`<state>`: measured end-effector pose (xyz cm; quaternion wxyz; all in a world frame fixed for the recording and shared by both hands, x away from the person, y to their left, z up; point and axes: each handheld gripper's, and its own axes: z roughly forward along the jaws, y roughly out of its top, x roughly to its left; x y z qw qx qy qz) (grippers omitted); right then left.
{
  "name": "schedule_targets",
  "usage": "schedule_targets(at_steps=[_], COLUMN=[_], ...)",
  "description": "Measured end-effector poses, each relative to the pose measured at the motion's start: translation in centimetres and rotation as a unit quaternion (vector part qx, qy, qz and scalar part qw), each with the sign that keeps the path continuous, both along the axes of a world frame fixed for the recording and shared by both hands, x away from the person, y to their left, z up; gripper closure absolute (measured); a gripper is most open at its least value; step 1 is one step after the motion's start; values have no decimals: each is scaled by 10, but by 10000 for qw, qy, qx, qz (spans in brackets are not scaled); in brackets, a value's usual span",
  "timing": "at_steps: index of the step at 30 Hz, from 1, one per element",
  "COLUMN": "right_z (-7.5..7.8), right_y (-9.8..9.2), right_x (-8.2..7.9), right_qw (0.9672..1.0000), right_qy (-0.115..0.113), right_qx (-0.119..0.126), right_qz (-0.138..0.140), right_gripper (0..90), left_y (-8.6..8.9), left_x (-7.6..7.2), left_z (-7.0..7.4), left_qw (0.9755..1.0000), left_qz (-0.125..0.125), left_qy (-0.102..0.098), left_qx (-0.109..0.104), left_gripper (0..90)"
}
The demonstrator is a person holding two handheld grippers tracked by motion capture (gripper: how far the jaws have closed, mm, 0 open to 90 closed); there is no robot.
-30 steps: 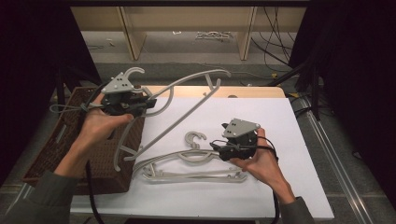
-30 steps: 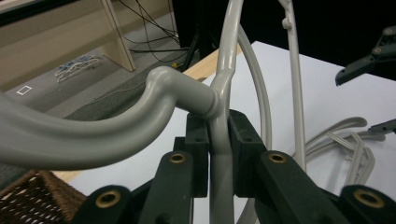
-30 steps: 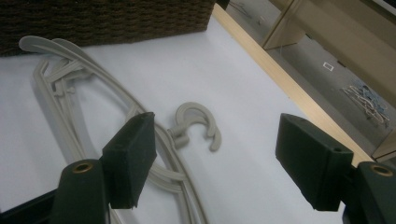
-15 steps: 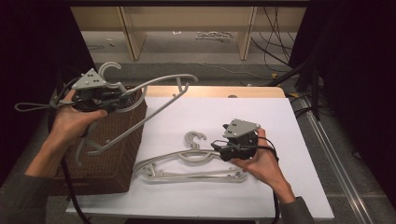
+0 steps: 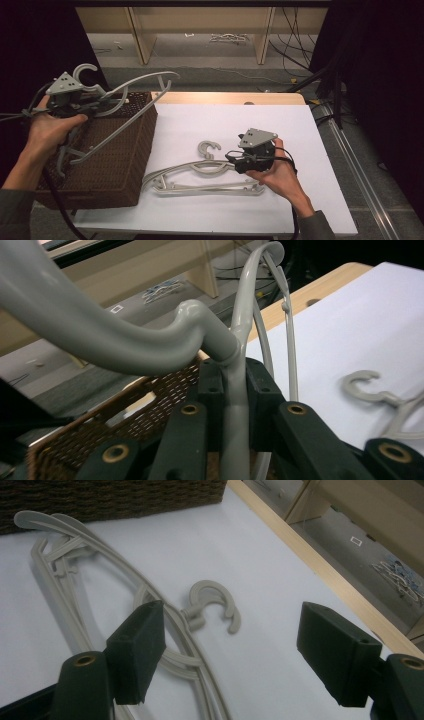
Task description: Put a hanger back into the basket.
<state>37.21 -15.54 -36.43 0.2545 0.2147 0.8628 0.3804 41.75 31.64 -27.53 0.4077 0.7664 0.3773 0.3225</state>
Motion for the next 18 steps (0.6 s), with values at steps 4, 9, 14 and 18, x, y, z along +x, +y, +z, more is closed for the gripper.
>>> schedule_targets(at_steps=[4,9,14,18], right_z=[-1,-2,-3,-3], right_y=[0,0,0,0], right_x=[0,0,0,0], right_qw=[10000,10000,9999,9999], right_qy=[59,90,109,116], right_qx=[-17,-20,-19,-15], right_qz=[2,-18,-19,-16], right_gripper=[278,276,276,276], left_y=[16,35,51,58], left_x=[6,10,14,16], left_z=[-7,-18,-32,-40], left_qw=[9998,9992,9982,9971], left_qz=[170,354,500,607], left_qy=[24,140,241,294], left_qx=[68,144,222,351], left_gripper=[800,800,800,799])
